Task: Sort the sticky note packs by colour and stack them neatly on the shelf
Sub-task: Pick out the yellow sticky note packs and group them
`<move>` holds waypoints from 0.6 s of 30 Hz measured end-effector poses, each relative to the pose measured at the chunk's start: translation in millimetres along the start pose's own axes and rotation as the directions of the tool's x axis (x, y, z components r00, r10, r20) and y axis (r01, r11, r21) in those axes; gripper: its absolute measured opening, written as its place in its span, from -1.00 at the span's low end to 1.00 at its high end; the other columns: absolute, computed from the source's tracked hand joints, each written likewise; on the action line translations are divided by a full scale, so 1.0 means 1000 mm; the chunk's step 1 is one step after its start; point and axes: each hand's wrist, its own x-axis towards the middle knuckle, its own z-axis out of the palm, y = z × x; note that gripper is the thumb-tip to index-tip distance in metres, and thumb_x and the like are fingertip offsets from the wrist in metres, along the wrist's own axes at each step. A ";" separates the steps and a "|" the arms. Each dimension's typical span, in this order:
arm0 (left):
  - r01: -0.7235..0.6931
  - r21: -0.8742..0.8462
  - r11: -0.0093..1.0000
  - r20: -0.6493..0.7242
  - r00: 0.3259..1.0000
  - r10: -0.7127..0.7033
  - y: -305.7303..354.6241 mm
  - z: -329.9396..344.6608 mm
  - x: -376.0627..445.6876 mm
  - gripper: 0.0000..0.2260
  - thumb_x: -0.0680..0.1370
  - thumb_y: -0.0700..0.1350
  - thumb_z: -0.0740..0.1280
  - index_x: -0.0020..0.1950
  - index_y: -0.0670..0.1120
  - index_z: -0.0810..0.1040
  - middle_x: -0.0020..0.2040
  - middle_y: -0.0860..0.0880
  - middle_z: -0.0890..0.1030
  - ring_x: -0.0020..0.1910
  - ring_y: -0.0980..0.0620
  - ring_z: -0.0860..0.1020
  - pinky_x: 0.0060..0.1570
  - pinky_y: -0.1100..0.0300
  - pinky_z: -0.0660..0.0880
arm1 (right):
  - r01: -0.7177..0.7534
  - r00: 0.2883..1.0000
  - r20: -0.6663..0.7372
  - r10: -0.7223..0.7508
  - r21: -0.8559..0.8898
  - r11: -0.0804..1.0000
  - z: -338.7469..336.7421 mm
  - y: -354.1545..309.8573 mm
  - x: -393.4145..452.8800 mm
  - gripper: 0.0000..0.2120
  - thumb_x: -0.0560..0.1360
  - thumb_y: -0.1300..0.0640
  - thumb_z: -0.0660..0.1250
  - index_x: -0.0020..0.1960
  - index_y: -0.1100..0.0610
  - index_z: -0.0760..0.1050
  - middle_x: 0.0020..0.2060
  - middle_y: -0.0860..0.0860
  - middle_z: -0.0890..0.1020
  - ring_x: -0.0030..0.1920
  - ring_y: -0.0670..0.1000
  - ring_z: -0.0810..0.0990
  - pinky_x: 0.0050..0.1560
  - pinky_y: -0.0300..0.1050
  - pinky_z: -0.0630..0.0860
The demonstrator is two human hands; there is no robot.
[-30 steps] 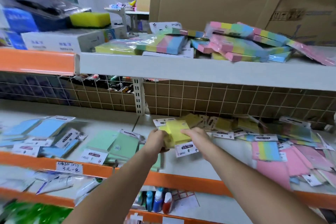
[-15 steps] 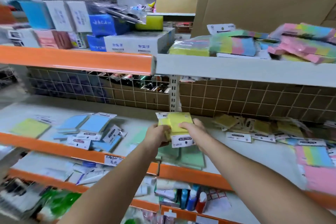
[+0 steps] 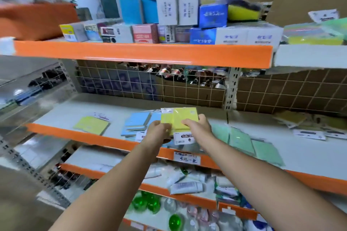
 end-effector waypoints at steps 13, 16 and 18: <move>-0.052 -0.122 0.991 -0.182 0.983 0.030 -0.004 -0.120 0.017 -0.52 0.59 -0.14 0.30 0.44 -0.24 0.24 -0.07 -0.11 0.51 -0.32 0.02 0.53 -0.29 0.21 0.45 | 0.008 0.999 0.040 -0.007 -0.045 0.999 0.137 -0.028 -0.023 -0.54 0.41 -0.02 0.42 0.22 0.10 0.37 0.06 0.07 0.57 0.07 0.15 0.54 0.05 -0.04 0.48; -0.027 -0.077 0.997 -0.216 0.976 0.010 -0.004 -0.142 0.030 -0.51 0.58 -0.16 0.32 0.46 -0.26 0.26 -0.15 -0.06 0.50 -0.34 0.02 0.54 -0.32 0.19 0.47 | 0.021 0.995 0.094 -0.016 -0.053 0.998 0.156 -0.035 -0.021 -0.57 0.45 0.00 0.39 0.23 0.11 0.35 0.04 0.06 0.56 -0.16 0.02 0.52 -0.11 -0.08 0.46; -0.026 0.012 1.000 -0.230 0.973 0.028 -0.002 -0.154 0.039 -0.56 0.58 -0.25 0.29 0.44 -0.26 0.31 -0.17 0.03 0.44 -0.35 0.09 0.51 -0.44 0.27 0.46 | 0.023 0.992 0.126 -0.016 -0.050 0.998 0.169 -0.038 -0.017 -0.58 0.46 0.00 0.38 0.22 0.12 0.34 0.00 0.06 0.56 -0.25 -0.03 0.51 -0.07 -0.05 0.50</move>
